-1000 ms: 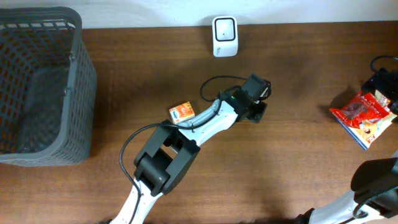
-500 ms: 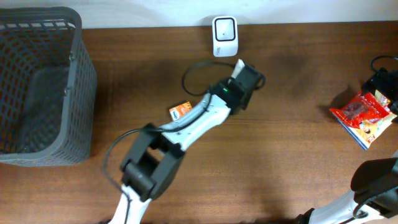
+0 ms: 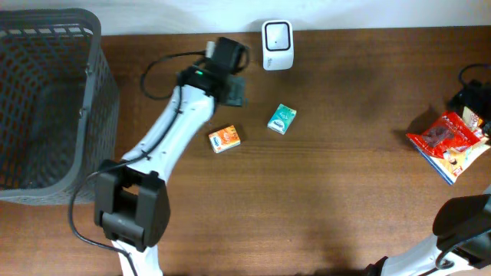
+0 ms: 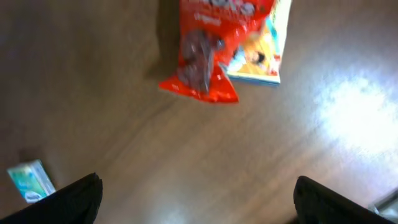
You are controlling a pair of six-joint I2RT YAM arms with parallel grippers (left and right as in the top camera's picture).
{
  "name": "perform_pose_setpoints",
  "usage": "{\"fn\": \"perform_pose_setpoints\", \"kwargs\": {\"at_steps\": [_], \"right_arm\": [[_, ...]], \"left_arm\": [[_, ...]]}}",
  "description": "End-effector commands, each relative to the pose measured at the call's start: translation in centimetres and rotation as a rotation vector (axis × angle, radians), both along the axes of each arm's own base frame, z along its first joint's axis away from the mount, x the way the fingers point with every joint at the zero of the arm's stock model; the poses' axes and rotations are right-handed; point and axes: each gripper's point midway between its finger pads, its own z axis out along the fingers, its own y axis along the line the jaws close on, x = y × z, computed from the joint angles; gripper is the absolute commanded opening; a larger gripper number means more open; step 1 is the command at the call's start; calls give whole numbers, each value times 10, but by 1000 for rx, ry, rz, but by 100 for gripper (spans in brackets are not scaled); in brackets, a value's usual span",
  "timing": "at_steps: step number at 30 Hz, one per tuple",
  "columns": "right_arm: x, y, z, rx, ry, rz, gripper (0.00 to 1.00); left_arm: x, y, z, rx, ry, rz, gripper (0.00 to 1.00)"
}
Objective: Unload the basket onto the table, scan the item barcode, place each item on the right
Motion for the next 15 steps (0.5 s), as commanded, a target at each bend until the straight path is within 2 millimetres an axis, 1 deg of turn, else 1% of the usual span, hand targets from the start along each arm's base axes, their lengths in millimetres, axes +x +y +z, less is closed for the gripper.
{"fn": "perform_pose_setpoints", "kwargs": {"at_steps": [1,3,4,6,7,8,9,12,14,15], "right_arm": [[5,4,2,9,-22,15,98],[13,7,4,31,-65,25,98],[17,14,5,71,-90,32,99],[29,41,8,212,-154,73,98],[34,56,9,262,-166,100,98],[36,64,6,272,-157,120,98],[39,75,0,268,-133,155,98],[48,117,-29,246,-52,274,99],[56,155,-53,281,-31,363,99],[59,170,-62,304,-32,385,99]], "left_arm": [[-2,22,-1,-57,46,45,99],[-6,32,-5,-67,79,60,99],[-8,36,-6,-63,93,67,99],[-13,41,-9,-54,117,76,99],[-14,42,-9,-52,123,78,99],[-14,42,-9,-52,124,78,99],[-14,42,-9,-52,124,78,99],[-15,42,-9,-51,125,77,99],[-16,43,-10,-50,129,78,99],[-16,43,-10,-49,132,78,99]]}}
